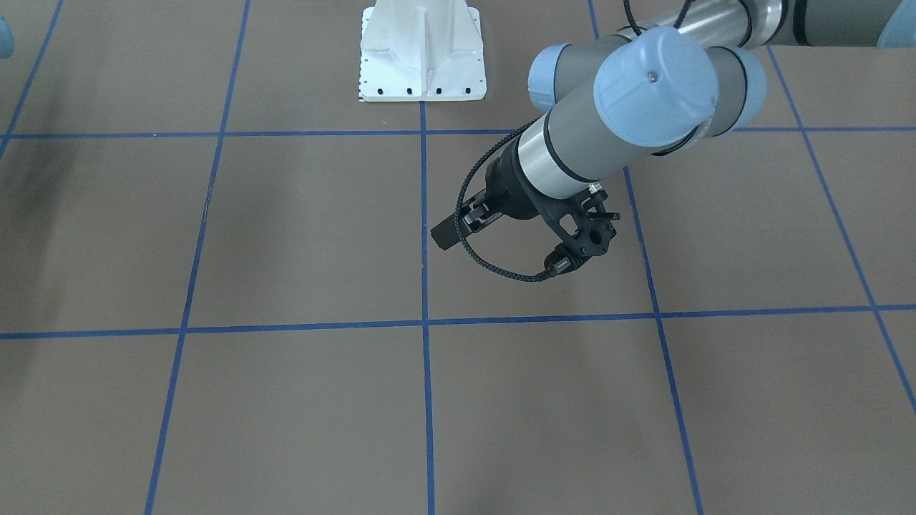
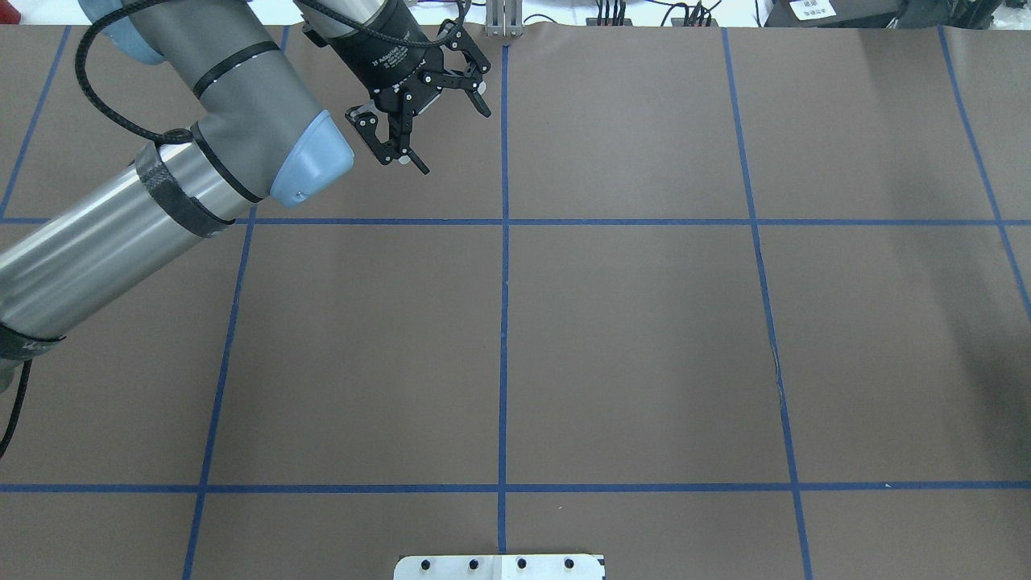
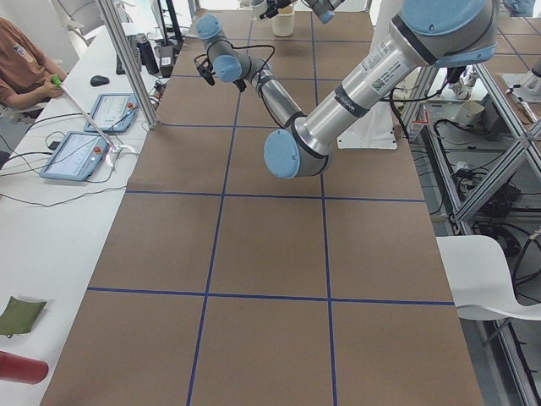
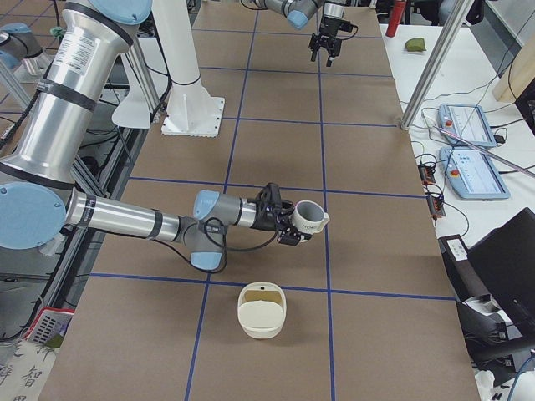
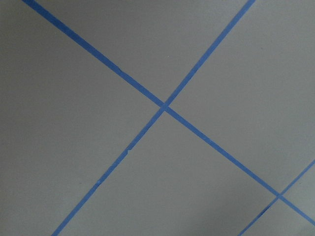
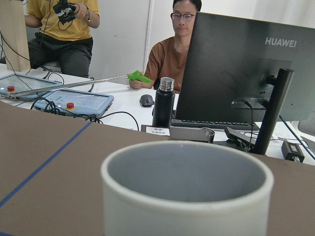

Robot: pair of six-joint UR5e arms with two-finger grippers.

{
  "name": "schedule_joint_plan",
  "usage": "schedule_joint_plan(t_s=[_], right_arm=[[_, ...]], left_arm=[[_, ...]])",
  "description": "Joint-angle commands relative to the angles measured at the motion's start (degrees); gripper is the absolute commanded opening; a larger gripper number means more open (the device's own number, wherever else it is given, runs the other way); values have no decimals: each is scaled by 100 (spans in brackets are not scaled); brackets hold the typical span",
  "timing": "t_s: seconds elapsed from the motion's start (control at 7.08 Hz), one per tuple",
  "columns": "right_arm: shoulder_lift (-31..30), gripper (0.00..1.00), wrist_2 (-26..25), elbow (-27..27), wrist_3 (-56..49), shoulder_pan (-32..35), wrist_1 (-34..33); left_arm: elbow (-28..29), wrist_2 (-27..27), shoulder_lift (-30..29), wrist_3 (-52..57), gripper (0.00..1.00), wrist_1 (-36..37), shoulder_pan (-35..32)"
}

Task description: Left arm hands cup to right arm to dump lemon

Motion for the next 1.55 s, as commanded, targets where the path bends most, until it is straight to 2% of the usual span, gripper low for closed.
schedule_joint_plan(t_s=[0.0,0.14,0.28,0.42,0.71,1.41], right_arm=[[-133,0,570,-560,975,247,992],[-116,0,886,-972,1557,352,1685],[-116,0,1011,-1124,2076,353,2040],[-90,0,1100,-1352,2725,370,2427],[-116,0,1127,-1862,3266,449,3201],[33,0,1478,-2014,6330,450,3862]], left_arm=[[-12,0,0,-1,100,6,13],[-12,0,0,-1,100,-3,5],[-12,9,0,-9,100,6,5],[-20,9,8,-1,100,6,-13],[-29,9,0,-1,100,6,-30],[-56,18,0,-1,100,6,-92]])
